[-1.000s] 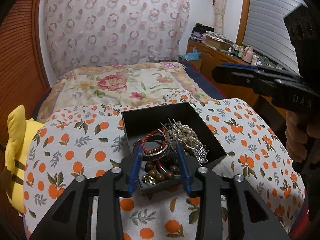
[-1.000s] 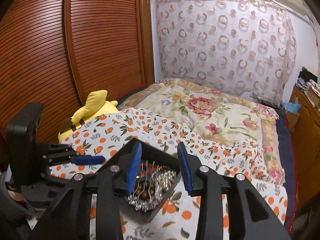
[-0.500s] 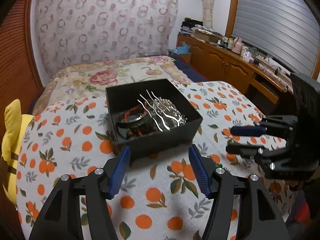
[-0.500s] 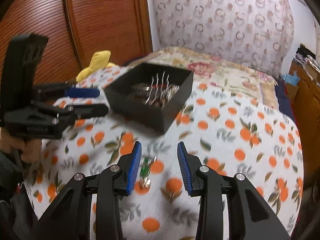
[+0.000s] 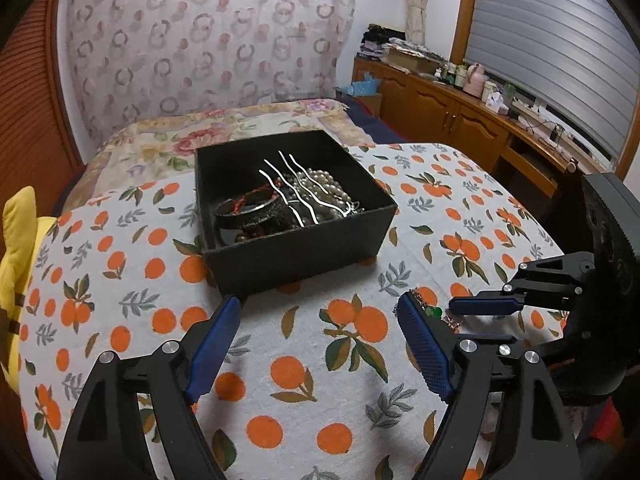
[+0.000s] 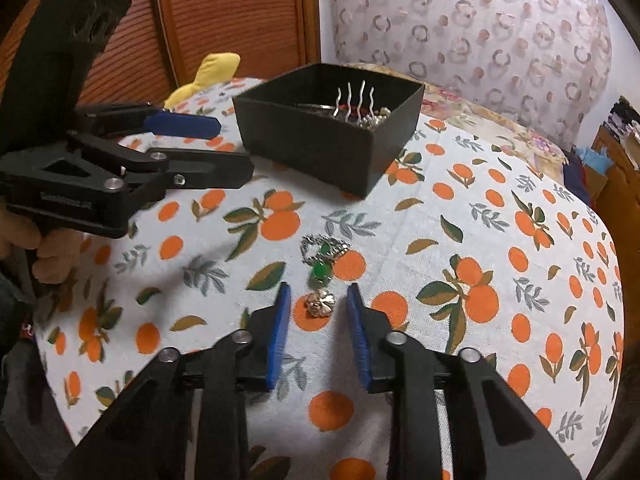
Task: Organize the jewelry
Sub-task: 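Grasp the small ring with the right tool while the left tool grasps the green pendant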
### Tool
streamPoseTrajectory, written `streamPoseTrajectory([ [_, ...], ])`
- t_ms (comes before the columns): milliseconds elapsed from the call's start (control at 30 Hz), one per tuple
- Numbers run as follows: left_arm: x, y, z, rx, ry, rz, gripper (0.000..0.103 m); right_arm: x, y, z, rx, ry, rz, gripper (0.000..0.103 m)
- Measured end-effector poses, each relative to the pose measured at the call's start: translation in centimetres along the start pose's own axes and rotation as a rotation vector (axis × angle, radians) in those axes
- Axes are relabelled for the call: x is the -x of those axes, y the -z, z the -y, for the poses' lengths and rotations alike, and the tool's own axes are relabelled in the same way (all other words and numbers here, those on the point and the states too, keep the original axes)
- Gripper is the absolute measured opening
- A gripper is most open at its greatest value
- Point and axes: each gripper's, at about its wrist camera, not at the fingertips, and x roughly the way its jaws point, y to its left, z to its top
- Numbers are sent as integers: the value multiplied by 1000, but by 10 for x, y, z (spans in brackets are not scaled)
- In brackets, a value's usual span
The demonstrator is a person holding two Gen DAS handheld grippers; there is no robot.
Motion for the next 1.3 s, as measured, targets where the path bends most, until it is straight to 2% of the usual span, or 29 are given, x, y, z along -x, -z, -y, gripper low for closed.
streamPoseTrajectory([
  [33,-2,0,2,-3,2,-4,77,0,1,0,8,9,0,17],
  [233,-12,1,18,-36,36,-36,77,9,10,14,-11,4,7,16],
  [400,-22,3,35,-64,79,-64,61,24,16,33,-55,41,33,17],
  [467,-26,3,40,-71,89,-74,51,30,18,39,-69,51,42,17],
  [567,-30,3,50,-86,113,-83,41,38,22,51,-93,74,55,17],
  [733,-35,4,65,-117,141,-91,38,44,24,63,-120,86,68,17],
  [933,-42,5,75,-159,101,-95,36,43,23,62,-119,81,72,17],
  [1067,-44,5,74,-187,35,-87,12,43,20,59,-114,78,78,17],
  [1300,-39,4,58,-140,63,-93,12,42,14,55,-105,77,82,17],
])
